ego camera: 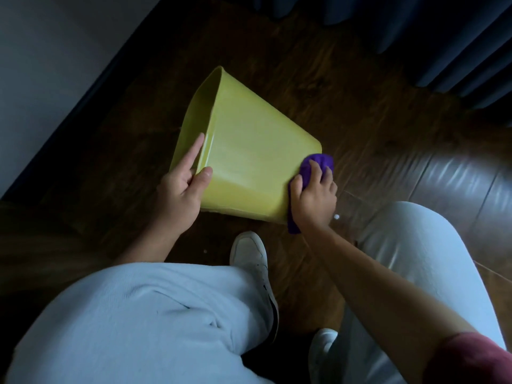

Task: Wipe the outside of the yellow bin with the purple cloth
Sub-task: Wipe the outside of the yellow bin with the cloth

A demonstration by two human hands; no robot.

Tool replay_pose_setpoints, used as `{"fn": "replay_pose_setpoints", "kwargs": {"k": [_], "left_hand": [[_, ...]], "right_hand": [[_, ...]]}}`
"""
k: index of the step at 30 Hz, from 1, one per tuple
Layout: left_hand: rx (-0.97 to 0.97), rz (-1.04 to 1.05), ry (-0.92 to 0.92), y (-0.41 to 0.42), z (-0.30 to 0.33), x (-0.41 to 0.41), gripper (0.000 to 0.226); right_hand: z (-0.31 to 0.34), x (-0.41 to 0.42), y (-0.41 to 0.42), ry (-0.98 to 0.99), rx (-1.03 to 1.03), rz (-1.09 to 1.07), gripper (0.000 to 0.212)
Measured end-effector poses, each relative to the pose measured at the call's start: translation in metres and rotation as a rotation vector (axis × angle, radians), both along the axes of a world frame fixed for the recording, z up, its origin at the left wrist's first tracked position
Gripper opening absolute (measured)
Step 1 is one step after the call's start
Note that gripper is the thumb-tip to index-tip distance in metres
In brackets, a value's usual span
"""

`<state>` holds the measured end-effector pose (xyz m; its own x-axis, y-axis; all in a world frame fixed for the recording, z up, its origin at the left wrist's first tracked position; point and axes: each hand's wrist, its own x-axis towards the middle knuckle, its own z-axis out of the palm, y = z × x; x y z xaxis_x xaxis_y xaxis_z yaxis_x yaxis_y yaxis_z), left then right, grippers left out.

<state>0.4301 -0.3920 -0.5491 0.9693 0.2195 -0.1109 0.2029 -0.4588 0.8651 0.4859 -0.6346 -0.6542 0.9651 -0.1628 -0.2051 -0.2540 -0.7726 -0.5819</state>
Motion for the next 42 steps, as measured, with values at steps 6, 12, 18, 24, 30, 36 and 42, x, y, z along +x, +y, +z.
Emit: {"fn": "replay_pose_setpoints", "kwargs": {"k": [6, 12, 18, 24, 30, 36, 42], "left_hand": [[0.126, -0.052, -0.048, -0.011, 0.012, 0.0, 0.054], [0.147, -0.06, -0.054, -0.012, 0.014, 0.003, 0.058], [0.079, -0.046, -0.093, -0.012, 0.009, 0.005, 0.056], [0.097, 0.04, -0.057, -0.013, 0.008, 0.004, 0.055], [0.036, 0.089, -0.034, -0.013, 0.005, 0.007, 0.054], [0.078, 0.082, -0.03, -0.013, 0.004, 0.007, 0.054], [0.18, 0.034, -0.028, -0.019, 0.016, 0.009, 0.053]], "right_hand": [[-0.01, 0.007, -0.033, 0.32, 0.047, -0.256, 0.053], [0.048, 0.03, -0.001, -0.145, 0.296, -0.05, 0.051], [0.107, 0.014, 0.076, -0.469, 0.234, 0.387, 0.058], [0.059, -0.004, 0.059, -0.403, 0.18, 0.342, 0.056], [0.019, 0.021, 0.013, -0.128, 0.042, 0.22, 0.058], [-0.002, 0.032, -0.017, 0.02, -0.018, 0.155, 0.052], [-0.003, 0.03, -0.041, 0.302, 0.107, 0.028, 0.046]]}}
